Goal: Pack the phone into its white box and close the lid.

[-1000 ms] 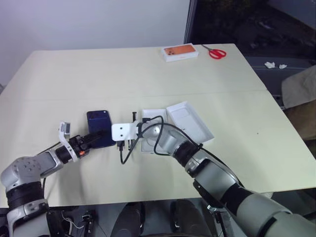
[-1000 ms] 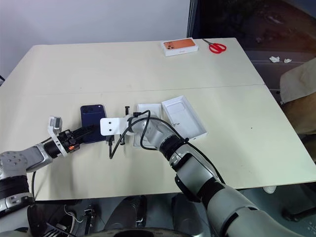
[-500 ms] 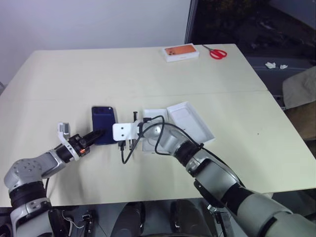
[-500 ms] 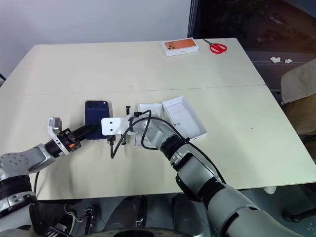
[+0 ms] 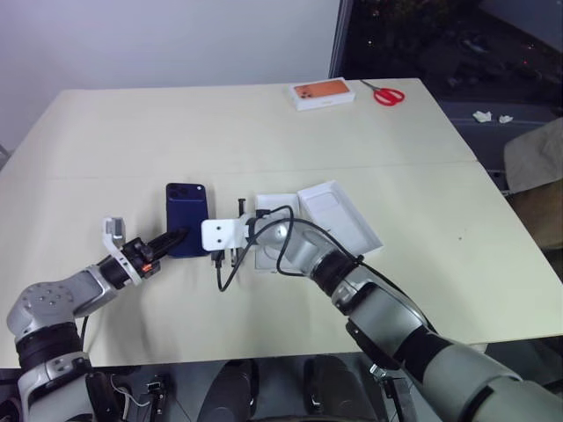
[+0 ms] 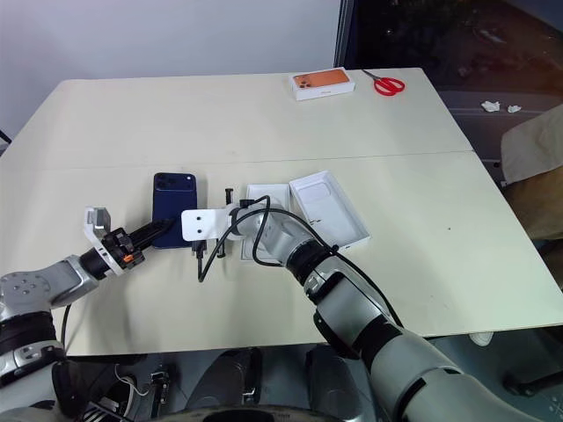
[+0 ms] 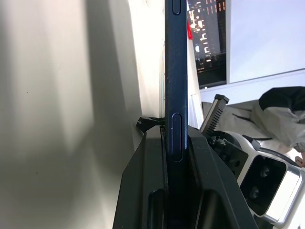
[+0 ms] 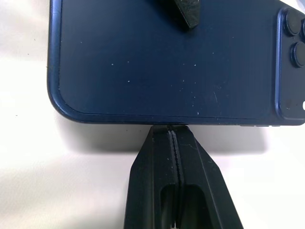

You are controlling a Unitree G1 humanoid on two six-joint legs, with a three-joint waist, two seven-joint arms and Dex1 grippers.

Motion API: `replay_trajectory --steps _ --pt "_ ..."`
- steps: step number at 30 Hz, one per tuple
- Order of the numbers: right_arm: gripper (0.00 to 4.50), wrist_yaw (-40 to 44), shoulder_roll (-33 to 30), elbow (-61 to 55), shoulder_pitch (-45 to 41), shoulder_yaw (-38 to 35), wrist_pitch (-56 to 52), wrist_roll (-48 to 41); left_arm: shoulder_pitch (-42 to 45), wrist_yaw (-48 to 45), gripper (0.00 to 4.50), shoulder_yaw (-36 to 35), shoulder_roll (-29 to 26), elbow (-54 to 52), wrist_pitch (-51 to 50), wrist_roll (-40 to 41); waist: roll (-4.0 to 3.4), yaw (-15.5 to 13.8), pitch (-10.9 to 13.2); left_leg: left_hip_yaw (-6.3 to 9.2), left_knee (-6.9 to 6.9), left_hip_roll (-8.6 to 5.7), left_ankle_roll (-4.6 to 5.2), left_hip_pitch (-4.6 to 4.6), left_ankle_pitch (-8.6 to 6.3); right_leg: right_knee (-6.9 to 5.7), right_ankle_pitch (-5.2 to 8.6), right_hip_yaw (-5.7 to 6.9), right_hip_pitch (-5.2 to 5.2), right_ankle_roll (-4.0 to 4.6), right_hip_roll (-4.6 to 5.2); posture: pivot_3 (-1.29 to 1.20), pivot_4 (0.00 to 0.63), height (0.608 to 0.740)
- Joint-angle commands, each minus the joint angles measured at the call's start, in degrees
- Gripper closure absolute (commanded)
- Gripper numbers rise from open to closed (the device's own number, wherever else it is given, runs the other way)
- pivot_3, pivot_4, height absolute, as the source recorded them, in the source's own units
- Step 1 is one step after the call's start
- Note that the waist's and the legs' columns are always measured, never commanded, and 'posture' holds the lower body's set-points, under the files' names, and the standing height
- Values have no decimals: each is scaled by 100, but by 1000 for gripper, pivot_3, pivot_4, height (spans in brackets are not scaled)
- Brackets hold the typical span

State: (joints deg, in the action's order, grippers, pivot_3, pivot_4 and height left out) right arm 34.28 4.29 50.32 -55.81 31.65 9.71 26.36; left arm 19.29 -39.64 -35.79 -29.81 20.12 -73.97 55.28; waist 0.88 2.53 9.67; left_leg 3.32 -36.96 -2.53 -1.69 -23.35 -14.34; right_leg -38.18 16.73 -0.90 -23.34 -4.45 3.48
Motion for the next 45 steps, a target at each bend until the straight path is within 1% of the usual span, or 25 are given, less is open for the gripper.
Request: replay_trajectory --steps 1,3,5,9,11,13,16,18,19,20,21,22,23,25,26,28,31,32,35,37,40,45 --pt "4500 -67 -9 -182 -94 -46 75 -19 -69 99 4452 -65 76 -19 -186 194 0 0 0 0 0 0 0 0 0 0 0 0 0 0 0 0 150 740" --pt "4500 -27 -44 -229 -101 -116 35 -87 -79 107 4452 -93 88 -46 -142 221 0 0 0 0 0 0 0 0 0 0 0 0 0 0 0 0 150 740" --pt "4500 150 -86 -356 -83 -346 -46 -368 -112 137 4452 -122 88 -155 -84 235 0 1 0 0 0 0 0 0 0 1 0 0 0 0 0 0 150 740" --pt "4500 1087 -34 -1003 119 -1072 -676 -1540 -117 145 4452 -337 81 -261 -237 562 2 3 1 0 0 0 1 -2 0 2 0 0 2 0 0 0 150 740" --pt "4500 1622 -20 -1698 277 -1489 -1378 -2319 -52 226 4452 -515 100 -250 -391 805 2 2 2 0 1 1 9 -4 -5 4 0 0 1 0 0 0 150 740" --pt "4500 1957 -90 -2388 386 -1818 -2106 -2940 9 330 4452 -694 120 -273 -596 1099 5 -2 3 1 0 1 17 -5 -10 3 0 0 1 0 0 0 150 740" --pt "4500 2164 -377 -3088 499 -1960 -2868 -3298 35 546 4452 -893 154 -233 -798 1402 5 -7 4 3 -1 2 25 -9 -14 3 0 1 -1 0 0 0 150 740" --pt "3970 2440 -735 -3530 632 -1997 -3206 -3507 20 741 4500 -945 225 -355 -954 1634 5 -18 4 3 -1 2 26 -9 -15 4 0 1 -2 0 0 0 150 740" --pt "3628 2506 -966 -3692 712 -1976 -3237 -3484 42 926 4500 -966 316 -433 -1070 1808 5 -30 4 4 -1 2 26 -8 -16 6 0 1 -1 0 1 0 150 740" --pt "3184 2607 -1211 -3869 804 -2000 -3357 -3544 25 1075 4500 -912 428 -631 -1185 1988 5 -51 3 3 -1 1 27 -9 -16 8 0 1 0 0 3 0 150 740" --pt "2671 2691 -1429 -4013 890 -2017 -3435 -3596 18 1234 4500 -859 522 -799 -1286 2148 6 -73 3 3 -4 -1 29 -9 -17 9 0 1 2 0 6 0 150 740" --pt "2077 2874 -1782 -4237 1057 -2067 -3466 -3664 38 1525 4500 -805 691 -875 -1406 2399 6 -87 3 2 -5 -2 30 -10 -18 12 0 1 3 0 7 0 150 740" --pt "1656 2996 -2024 -4395 1171 -2092 -3491 -3730 42 1761 4500 -769 807 -917 -1463 2602 6 -136 4 1 -6 -3 31 -10 -18 12 0 1 4 0 8 0 150 740" --pt "649 3196 -2407 -4743 1375 -2179 -3515 -3945 -38 2193 4500 -679 1051 -1187 -1333 2953 9 -152 6 -1 -7 -3 34 -10 -20 12 0 -1 4 0 8 0 150 740" --pt "57 3281 -2565 -4904 1463 -2246 -3527 -4066 -88 2455 4500 -614 1192 -1358 -1196 3063 9 -147 6 -1 -7 -3 34 -12 -20 12 0 -1 2 -1 8 0 150 740" --pt "57 3572 -2983 -5201 1667 -2385 -3540 -4297 -146 3008 4500 -451 1480 -1527 -899 3473 8 -144 6 -3 -5 1 34 -12 -20 11 0 -3 0 -1 5 0 150 740" --pt "57 3653 -3384 -5278 1849 -2591 -3233 -4368 -237 3672 4500 -120 1742 -1700 -452 3990 9 -147 6 -3 -6 4 34 -12 -20 12 0 -2 2 -1 3 0 150 740" --pt "57 3672 -3498 -5240 1905 -2633 -3075 -4340 -282 3819 4500 16 1800 -1763 -338 4082 9 -152 6 -3 -7 5 34 -12 -20 11 0 -2 3 -1 3 0 150 740" --pt "57 3690 -3788 -5152 2156 -2812 -2882 -4375 -375 4127 4500 527 2007 -1943 -41 4008 9 -188 6 -4 -8 4 34 -12 -20 13 0 -2 6 -1 3 0 150 740" --pt "57 3618 -3888 -5155 2272 -2835 -2827 -4343 -380 4244 4500 777 2036 -1937 100 3946 10 -204 6 -5 -13 3 34 -12 -20 16 0 -2 11 -1 3 0 150 740" --pt "57 3544 -3916 -5120 2317 -2846 -2807 -4369 -376 4257 4500 1088 1939 -1956 237 3767 10 -191 6 -5 -15 2 33 -12 -19 16 0 -2 13 -1 4 0 150 740" --pt "57 3418 -3892 -5063 2369 -2823 -2756 -4371 -271 4248 4500 1421 1864 -1876 413 3909 10 -193 7 -5 -13 4 28 -11 -16 16 0 -1 11 0 0 0 150 740"
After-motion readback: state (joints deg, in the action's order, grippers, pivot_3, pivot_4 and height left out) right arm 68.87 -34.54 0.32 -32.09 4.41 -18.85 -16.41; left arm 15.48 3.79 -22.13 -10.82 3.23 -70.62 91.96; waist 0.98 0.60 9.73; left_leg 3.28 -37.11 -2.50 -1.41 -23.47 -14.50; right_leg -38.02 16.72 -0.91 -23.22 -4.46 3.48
